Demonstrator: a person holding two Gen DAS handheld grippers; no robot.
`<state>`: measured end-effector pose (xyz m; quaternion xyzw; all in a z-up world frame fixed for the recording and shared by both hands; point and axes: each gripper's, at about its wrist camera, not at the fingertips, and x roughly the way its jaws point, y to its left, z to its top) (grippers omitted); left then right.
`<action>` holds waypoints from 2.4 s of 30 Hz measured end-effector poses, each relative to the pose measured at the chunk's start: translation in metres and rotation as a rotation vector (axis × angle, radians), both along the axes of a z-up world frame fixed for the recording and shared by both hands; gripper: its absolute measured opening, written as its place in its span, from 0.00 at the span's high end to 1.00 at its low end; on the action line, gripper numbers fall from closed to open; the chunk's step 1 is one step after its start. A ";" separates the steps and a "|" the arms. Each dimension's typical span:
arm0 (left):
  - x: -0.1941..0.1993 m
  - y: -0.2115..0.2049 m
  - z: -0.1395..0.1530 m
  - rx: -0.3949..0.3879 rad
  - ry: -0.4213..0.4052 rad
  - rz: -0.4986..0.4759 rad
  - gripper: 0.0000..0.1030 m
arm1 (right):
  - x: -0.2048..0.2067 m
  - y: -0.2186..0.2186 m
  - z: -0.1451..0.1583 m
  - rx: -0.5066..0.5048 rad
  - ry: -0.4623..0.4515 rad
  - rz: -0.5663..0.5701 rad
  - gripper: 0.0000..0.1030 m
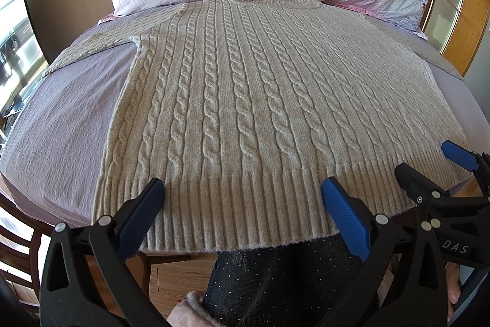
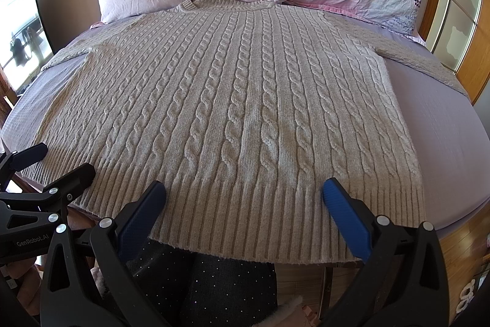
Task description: Fold small clothes
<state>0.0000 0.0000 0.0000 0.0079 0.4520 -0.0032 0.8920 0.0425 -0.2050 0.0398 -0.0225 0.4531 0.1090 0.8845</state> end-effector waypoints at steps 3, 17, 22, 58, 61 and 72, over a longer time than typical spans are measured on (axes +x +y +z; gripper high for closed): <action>0.000 0.000 0.000 0.002 -0.001 -0.001 0.02 | 0.000 0.001 0.001 0.002 -0.012 0.003 0.01; 0.022 0.055 0.045 -0.110 -0.278 0.055 0.02 | 0.133 -0.231 0.054 0.301 -0.181 -0.418 0.09; 0.061 0.105 0.059 -0.224 -0.322 0.126 0.02 | 0.202 -0.353 0.013 0.428 -0.031 -0.792 0.51; 0.159 0.345 0.013 -0.589 -0.226 0.736 0.18 | 0.296 0.068 0.053 0.525 0.136 0.321 0.61; 0.169 0.364 0.011 -0.597 -0.233 0.777 0.28 | 0.282 0.019 0.071 0.538 0.034 0.244 0.27; 0.190 0.439 0.002 -0.660 -0.216 0.921 0.92 | 0.257 -0.062 0.051 0.536 0.026 0.128 0.22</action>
